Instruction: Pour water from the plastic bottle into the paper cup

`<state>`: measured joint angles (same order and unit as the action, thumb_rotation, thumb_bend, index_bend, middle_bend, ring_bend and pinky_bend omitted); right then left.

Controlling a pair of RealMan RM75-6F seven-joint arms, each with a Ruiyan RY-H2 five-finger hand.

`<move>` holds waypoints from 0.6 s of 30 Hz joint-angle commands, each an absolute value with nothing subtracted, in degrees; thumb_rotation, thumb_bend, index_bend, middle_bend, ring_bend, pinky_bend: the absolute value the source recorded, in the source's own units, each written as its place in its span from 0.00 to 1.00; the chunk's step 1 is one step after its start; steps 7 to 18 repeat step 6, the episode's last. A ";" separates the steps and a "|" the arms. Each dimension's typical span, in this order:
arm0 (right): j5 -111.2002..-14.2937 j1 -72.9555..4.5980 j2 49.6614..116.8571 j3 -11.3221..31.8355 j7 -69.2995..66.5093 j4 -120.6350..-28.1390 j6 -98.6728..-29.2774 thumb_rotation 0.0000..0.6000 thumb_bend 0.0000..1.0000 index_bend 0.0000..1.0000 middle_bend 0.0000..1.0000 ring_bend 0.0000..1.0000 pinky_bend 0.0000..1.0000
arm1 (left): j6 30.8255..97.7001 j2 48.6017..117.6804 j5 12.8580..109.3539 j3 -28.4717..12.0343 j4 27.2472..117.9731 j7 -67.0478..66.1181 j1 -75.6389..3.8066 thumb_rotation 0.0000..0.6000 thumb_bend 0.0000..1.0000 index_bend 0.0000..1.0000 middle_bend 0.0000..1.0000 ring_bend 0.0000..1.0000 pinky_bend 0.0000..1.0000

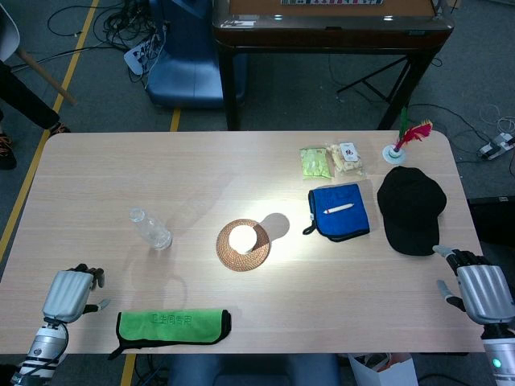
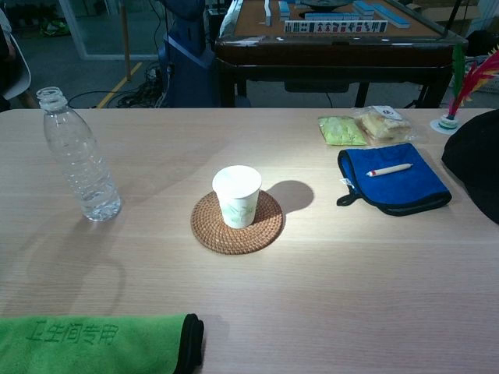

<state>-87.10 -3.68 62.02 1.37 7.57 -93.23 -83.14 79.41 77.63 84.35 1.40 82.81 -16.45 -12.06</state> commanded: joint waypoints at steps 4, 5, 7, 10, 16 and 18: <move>-86.68 -3.78 61.98 1.46 7.48 -93.22 -82.80 1.00 0.32 0.28 0.35 0.33 0.46 | 79.84 77.00 84.72 1.11 84.12 -18.15 -11.84 1.00 0.08 0.61 0.65 0.46 0.65; -86.65 -3.79 62.00 1.46 7.52 -93.22 -82.77 1.00 0.32 0.28 0.35 0.33 0.46 | 79.98 76.97 84.77 1.08 84.17 -18.42 -11.76 1.00 0.09 0.61 0.65 0.46 0.65; -86.65 -3.80 62.04 1.43 7.61 -93.21 -82.72 1.00 0.32 0.28 0.35 0.33 0.46 | 80.13 77.02 84.83 1.05 84.08 -18.84 -11.65 1.00 0.09 0.61 0.65 0.46 0.65; -86.65 -3.80 62.04 1.43 7.61 -93.21 -82.72 1.00 0.32 0.28 0.35 0.33 0.46 | 80.13 77.02 84.83 1.05 84.08 -18.84 -11.65 1.00 0.09 0.61 0.65 0.46 0.65; -86.65 -3.80 62.04 1.43 7.61 -93.21 -82.72 1.00 0.32 0.28 0.35 0.33 0.46 | 80.13 77.02 84.83 1.05 84.08 -18.84 -11.65 1.00 0.09 0.61 0.65 0.46 0.65; -86.65 -3.80 62.04 1.43 7.61 -93.21 -82.72 1.00 0.32 0.28 0.35 0.33 0.46 | 80.13 77.02 84.83 1.05 84.08 -18.84 -11.65 1.00 0.09 0.61 0.65 0.46 0.65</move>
